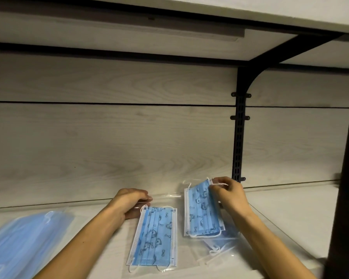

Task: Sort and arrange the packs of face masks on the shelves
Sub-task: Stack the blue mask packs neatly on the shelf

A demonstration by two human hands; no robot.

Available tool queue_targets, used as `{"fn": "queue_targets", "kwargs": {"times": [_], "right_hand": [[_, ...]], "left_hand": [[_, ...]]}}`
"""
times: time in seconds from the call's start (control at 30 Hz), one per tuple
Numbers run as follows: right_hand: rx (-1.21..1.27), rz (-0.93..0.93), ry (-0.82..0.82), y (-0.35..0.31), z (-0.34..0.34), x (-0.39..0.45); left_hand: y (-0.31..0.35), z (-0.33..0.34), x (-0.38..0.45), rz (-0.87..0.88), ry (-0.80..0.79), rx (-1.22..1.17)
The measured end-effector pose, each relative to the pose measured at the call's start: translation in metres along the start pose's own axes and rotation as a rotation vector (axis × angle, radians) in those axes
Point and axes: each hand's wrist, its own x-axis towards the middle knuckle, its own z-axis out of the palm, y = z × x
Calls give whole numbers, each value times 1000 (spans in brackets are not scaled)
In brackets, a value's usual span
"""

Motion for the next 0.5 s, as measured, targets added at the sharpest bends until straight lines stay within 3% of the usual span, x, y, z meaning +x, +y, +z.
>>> {"fn": "queue_targets", "kwargs": {"times": [0.27,0.5], "right_hand": [[442,137,-117,-7,-10,5],[591,211,-293,-11,-13,8]], "left_hand": [[0,1,1,-5,42,-28],[-1,1,0,18,67,-25]]}}
